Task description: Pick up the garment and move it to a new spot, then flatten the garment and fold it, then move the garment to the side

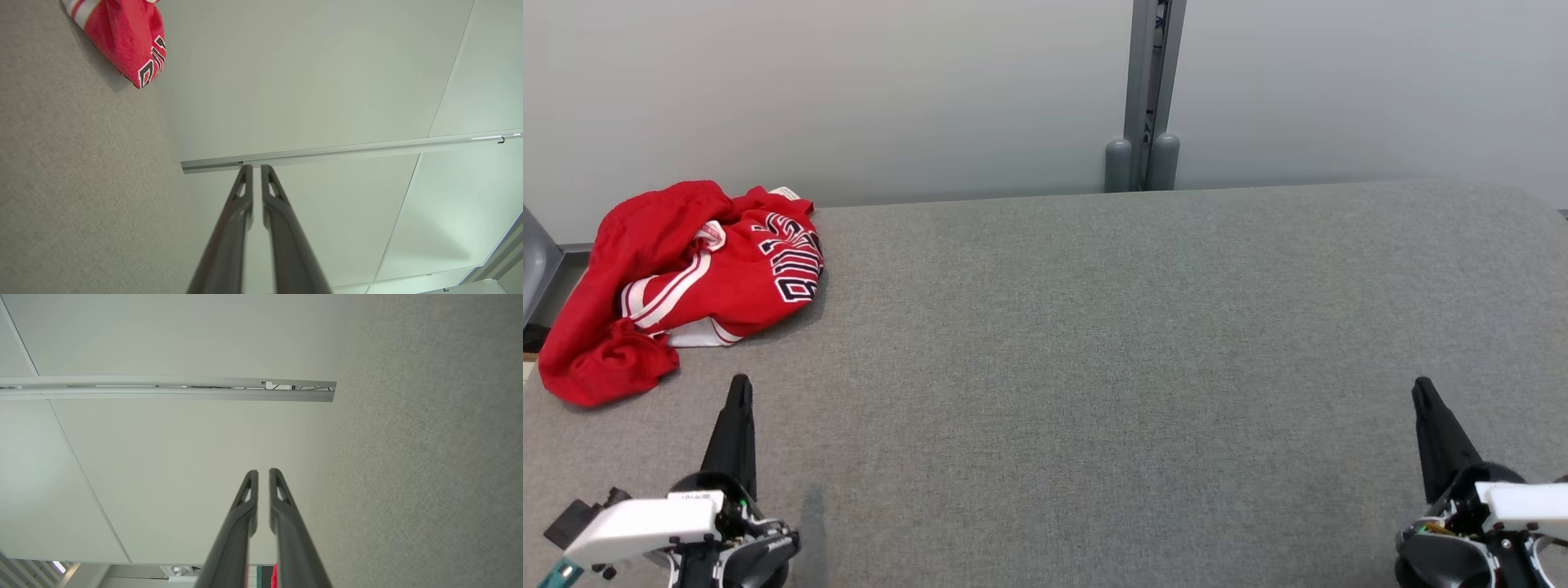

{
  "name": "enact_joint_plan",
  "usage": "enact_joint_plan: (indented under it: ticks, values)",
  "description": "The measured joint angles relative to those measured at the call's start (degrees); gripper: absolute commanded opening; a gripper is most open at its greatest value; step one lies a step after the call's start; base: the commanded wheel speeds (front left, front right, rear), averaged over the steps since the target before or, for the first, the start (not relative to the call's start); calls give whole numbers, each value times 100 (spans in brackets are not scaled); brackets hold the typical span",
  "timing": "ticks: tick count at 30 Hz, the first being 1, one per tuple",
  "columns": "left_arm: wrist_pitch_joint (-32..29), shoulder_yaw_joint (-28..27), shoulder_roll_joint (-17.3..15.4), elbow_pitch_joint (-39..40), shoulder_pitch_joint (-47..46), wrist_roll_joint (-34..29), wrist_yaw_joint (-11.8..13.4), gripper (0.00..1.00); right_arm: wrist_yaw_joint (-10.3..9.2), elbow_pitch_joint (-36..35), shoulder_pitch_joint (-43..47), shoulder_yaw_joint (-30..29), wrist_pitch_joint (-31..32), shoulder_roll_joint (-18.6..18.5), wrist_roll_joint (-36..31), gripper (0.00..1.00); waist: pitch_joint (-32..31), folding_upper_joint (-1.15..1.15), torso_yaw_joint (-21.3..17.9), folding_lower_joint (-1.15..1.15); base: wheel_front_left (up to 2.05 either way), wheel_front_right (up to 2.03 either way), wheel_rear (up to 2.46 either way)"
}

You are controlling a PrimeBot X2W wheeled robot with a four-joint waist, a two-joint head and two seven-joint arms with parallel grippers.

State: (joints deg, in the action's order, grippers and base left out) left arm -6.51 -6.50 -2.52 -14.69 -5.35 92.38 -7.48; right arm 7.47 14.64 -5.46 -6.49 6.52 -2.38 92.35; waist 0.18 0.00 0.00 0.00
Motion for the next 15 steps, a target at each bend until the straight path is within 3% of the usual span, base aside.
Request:
enact_joint_plan:
  ticks: [15]
  values:
    - [280,263,100,-113,326,-326,5,100,-8,193,275,131,-267,104,-280,100,3,0,2,0,0,0,0]
